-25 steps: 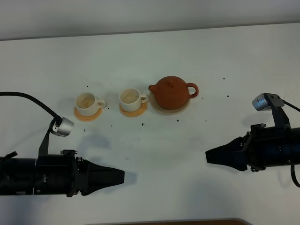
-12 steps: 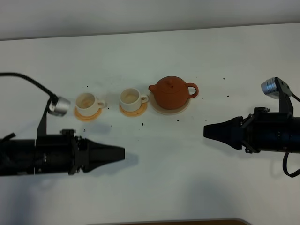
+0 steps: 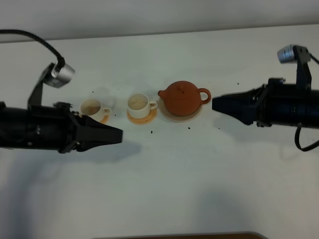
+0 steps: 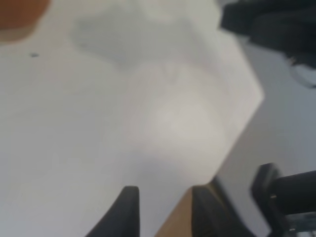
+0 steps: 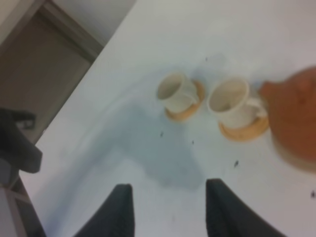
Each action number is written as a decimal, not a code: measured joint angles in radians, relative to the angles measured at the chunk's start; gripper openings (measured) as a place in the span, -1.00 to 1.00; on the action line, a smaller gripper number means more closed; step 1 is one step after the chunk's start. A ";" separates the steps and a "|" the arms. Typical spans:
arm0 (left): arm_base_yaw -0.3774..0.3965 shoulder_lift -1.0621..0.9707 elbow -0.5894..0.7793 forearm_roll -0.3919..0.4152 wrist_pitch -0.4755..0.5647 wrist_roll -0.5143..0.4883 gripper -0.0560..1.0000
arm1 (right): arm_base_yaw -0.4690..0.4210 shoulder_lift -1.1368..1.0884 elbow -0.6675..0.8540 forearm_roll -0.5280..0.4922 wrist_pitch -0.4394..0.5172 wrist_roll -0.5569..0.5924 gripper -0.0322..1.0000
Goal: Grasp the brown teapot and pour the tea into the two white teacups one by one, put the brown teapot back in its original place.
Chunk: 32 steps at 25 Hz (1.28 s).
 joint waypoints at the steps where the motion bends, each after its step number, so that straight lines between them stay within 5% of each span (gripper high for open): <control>1: 0.000 -0.029 -0.018 0.073 -0.014 -0.078 -0.33 | 0.000 0.000 -0.016 -0.012 -0.001 0.010 -0.21; 8: 0.000 -0.245 -0.075 0.615 -0.034 -0.645 -0.33 | 0.000 0.001 -0.139 -0.182 -0.061 0.154 -0.21; 15: 0.000 -0.450 -0.068 1.125 0.136 -1.114 -0.33 | 0.000 0.001 -0.279 -0.459 -0.124 0.391 -0.21; 19: 0.000 -0.580 -0.006 1.235 0.201 -1.202 -0.33 | 0.000 0.001 -0.340 -0.605 -0.138 0.536 -0.21; 32: -0.001 -1.028 0.218 1.250 0.181 -1.222 -0.33 | 0.000 0.001 -0.555 -1.029 -0.142 0.946 -0.21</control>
